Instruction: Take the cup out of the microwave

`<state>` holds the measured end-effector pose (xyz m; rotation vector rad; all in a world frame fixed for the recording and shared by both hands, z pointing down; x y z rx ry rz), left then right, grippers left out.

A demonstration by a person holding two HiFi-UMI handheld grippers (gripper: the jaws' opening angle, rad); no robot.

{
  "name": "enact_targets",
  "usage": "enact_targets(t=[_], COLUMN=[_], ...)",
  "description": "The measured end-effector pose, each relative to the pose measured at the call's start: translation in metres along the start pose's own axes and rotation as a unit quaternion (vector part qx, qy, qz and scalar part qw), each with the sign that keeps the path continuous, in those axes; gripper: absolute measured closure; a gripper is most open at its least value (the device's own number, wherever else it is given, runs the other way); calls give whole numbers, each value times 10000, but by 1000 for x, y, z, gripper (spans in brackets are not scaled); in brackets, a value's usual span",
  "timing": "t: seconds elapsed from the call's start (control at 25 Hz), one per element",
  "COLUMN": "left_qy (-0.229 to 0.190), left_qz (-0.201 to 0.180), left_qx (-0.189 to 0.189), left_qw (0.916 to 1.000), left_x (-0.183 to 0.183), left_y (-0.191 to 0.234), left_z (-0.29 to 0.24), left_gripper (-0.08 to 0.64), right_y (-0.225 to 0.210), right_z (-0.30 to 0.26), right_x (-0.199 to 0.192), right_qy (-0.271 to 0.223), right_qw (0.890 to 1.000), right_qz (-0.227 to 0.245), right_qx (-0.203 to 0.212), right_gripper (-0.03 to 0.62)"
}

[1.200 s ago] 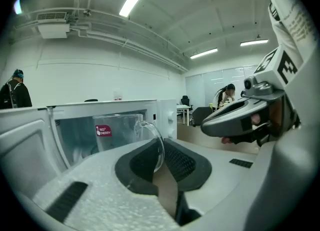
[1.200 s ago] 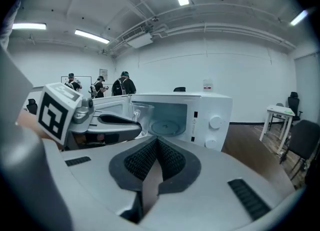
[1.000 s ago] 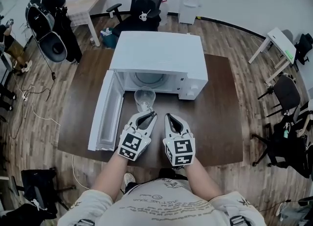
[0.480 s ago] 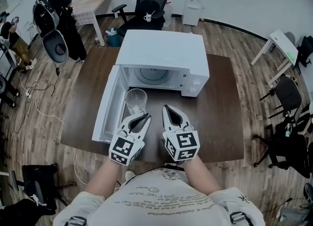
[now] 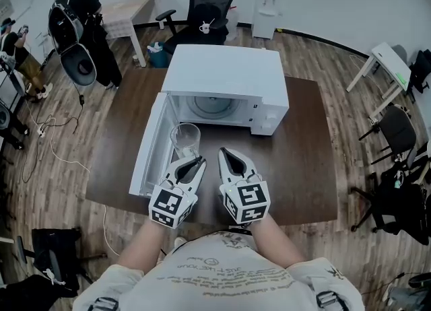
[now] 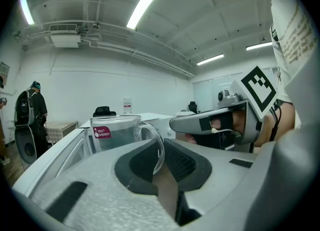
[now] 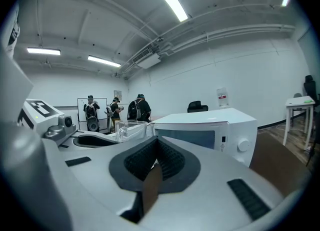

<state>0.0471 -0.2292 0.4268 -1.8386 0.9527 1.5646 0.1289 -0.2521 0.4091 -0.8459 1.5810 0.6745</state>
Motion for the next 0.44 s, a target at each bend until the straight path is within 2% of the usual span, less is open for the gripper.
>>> enact_targets(t=[0.12,0.44], left_qy=[3,26], left_qz=[-99,-59], left_qx=[-11,-24], left_qw=[10000,10000], left_x=[1,2], left_y=[-2,-1], left_z=[-1,-3], left_gripper=[511,511], right_y=[1,-1], right_z=[1,3], right_x=[1,-3], right_qy=[-6,113], right_qw=[10000,9999], right_qz=[17,48], right_qx=[16,20], right_gripper=[584,584])
Point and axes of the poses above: the fingertips, and each gripper's own axes: z backward along the fingers, y to its left, x out of its top, the point moved 3 cm from there along z, backward along the fingers, and after that the axes turned 5 degrees about z, right-handed, at the moved point
